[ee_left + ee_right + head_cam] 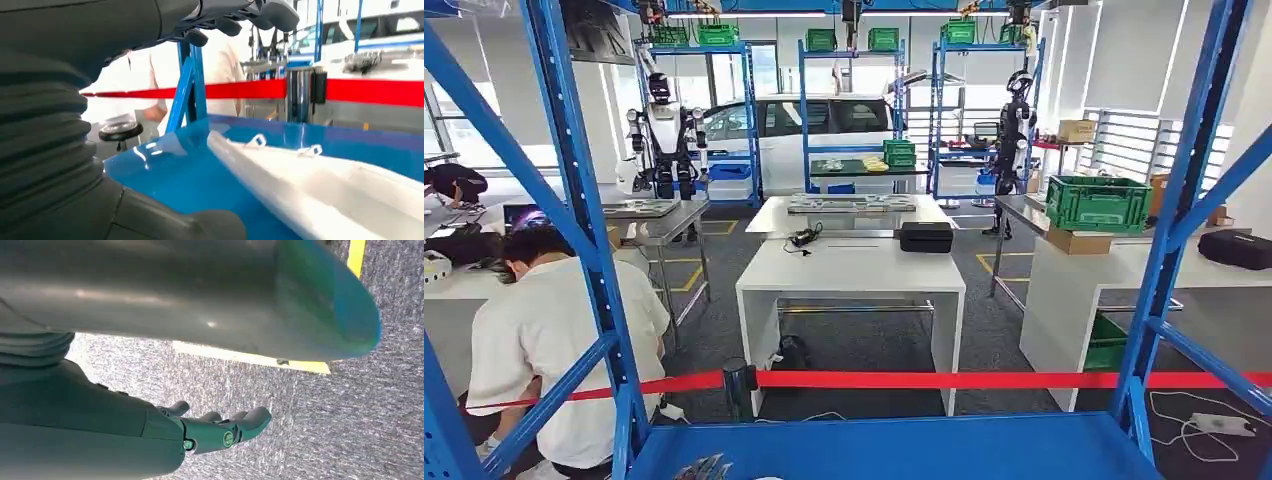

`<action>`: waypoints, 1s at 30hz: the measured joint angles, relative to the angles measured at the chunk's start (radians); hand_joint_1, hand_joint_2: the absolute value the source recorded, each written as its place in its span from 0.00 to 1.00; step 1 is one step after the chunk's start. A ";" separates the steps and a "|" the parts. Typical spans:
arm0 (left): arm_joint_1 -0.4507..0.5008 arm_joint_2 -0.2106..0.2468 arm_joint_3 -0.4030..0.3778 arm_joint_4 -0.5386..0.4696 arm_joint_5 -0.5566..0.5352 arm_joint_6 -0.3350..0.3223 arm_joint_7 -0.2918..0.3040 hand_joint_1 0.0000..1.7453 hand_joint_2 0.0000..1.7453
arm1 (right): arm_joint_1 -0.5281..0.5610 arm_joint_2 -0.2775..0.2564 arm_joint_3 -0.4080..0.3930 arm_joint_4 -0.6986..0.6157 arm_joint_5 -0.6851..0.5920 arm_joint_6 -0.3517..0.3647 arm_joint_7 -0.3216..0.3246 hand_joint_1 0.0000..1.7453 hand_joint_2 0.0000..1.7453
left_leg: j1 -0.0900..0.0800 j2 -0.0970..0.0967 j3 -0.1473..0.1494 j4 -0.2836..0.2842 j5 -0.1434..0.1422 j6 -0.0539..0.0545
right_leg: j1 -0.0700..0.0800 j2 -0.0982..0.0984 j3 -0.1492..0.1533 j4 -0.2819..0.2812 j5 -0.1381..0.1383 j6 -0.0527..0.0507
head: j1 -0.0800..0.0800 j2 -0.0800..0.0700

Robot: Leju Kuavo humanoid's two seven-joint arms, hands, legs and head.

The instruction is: Take the parts from the cabinet and place them on the table.

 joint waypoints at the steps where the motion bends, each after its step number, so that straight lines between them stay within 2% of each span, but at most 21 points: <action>1: 0.002 -0.002 -0.004 0.002 -0.005 0.008 0.000 0.00 1.00 | 0.000 0.000 0.000 0.000 0.001 0.000 0.000 0.00 0.00 | 0.000 0.000 0.000 0.000 0.000 0.000 | 0.000 0.000 0.000 0.000 0.000 0.000 | 0.000 0.000; 3: 0.005 -0.009 -0.010 0.009 -0.024 0.038 0.005 0.00 1.00 | -0.001 0.000 0.000 0.000 0.003 -0.001 0.000 0.00 0.00 | 0.000 0.000 0.000 0.000 0.000 0.000 | 0.000 0.000 0.000 0.000 0.000 0.000 | 0.000 0.000; 10: 0.008 -0.023 -0.057 0.053 -0.096 0.036 0.041 0.00 1.00 | -0.001 0.000 0.000 0.000 0.016 0.002 -0.004 0.00 0.00 | 0.000 0.000 0.000 0.000 -0.001 0.000 | 0.000 0.000 0.001 -0.001 0.000 0.001 | 0.000 0.000; 21: 0.009 -0.031 -0.088 0.091 -0.123 0.032 0.048 0.00 1.00 | -0.001 0.000 -0.001 0.000 0.017 0.004 -0.004 0.00 0.00 | 0.000 0.000 0.001 0.000 -0.001 0.000 | 0.000 0.000 0.001 -0.001 0.000 0.001 | 0.000 0.000; 30: -0.002 -0.064 -0.114 0.135 -0.140 0.026 0.039 0.00 1.00 | 0.000 0.000 -0.003 0.000 0.016 0.000 -0.004 0.00 0.00 | 0.000 0.000 0.000 0.000 -0.001 0.000 | 0.000 0.000 0.002 -0.001 -0.001 0.001 | 0.000 0.000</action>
